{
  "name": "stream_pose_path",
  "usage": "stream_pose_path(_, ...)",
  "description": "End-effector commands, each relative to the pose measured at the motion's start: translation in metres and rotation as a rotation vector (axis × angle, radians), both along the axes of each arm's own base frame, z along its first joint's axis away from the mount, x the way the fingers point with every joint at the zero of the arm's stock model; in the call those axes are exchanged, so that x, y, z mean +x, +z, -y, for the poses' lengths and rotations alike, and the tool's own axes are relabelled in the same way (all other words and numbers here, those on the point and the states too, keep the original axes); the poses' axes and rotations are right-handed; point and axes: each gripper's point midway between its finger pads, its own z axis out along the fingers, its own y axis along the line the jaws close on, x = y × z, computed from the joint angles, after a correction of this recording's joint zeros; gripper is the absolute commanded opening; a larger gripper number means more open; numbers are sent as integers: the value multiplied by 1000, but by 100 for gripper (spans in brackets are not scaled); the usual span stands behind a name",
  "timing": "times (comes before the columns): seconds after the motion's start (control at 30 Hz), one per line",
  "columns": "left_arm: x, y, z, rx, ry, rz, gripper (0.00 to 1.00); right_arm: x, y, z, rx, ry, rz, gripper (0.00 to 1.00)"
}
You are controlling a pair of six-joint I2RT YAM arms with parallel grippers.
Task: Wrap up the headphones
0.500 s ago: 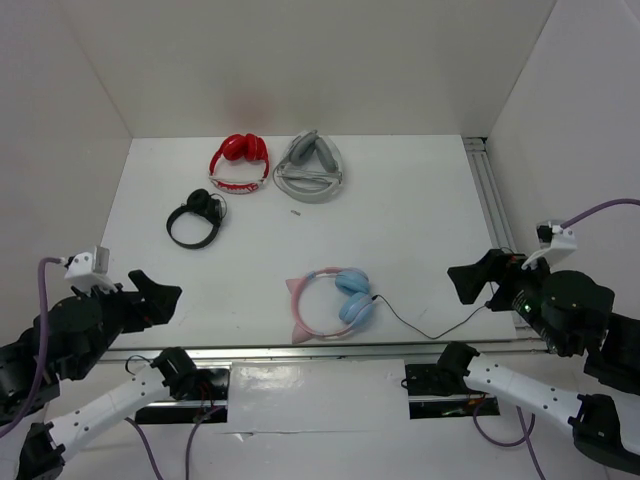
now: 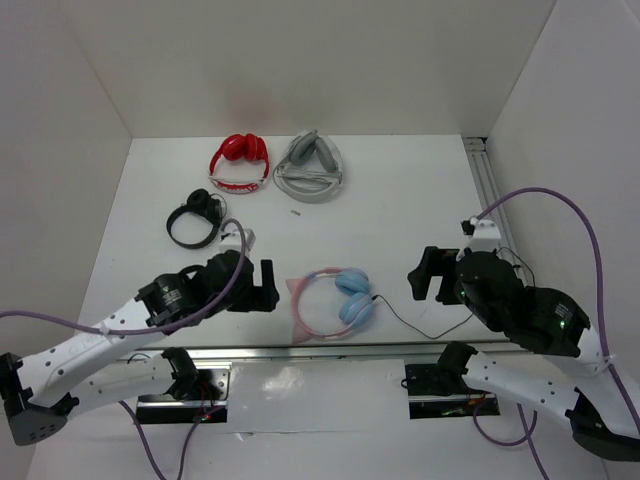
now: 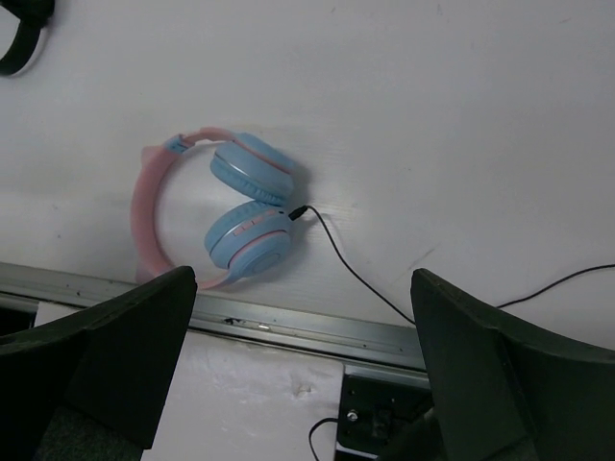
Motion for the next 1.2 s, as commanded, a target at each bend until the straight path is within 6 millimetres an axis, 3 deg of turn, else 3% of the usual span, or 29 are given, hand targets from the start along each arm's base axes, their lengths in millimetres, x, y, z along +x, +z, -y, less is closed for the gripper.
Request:
stream_pose_path(0.0,4,-7,43,-164,-33,-2,100,9,14,-17,101,19,66,100)
stream_pose_path(0.1,7,-29,65,-192,-63,-21,100,11,4,-25,87,52,55,100)
stream_pose_path(0.17,9,-48,68,-168,-43,-60,100,9,3,-27,92,64,49,100)
stream_pose_path(0.37,26,-79,82,-89,24,-96,100,8,4,-31,92,93,50,100)
stream_pose_path(0.43,31,-100,83,-27,55,-130,98,9,2,-32,92,93,50,100)
stream_pose_path(0.53,33,-129,82,42,91,-182,94,8,2,-33,95,100,46,100)
stream_pose_path(0.57,34,-134,80,67,108,-189,85,8,2,-33,95,100,46,100)
stream_pose_path(0.7,29,-162,75,134,142,-238,76,7,3,-32,94,105,55,100)
stream_pose_path(0.77,30,-167,78,139,150,-245,72,6,5,-30,102,105,62,100)
stream_pose_path(0.93,21,-177,74,195,164,-281,43,7,7,-32,110,105,69,100)
stream_pose_path(1.03,14,-178,69,202,177,-294,43,6,9,-30,117,106,76,100)
stream_pose_path(1.17,9,-171,63,185,193,-294,34,6,5,-31,110,105,69,100)
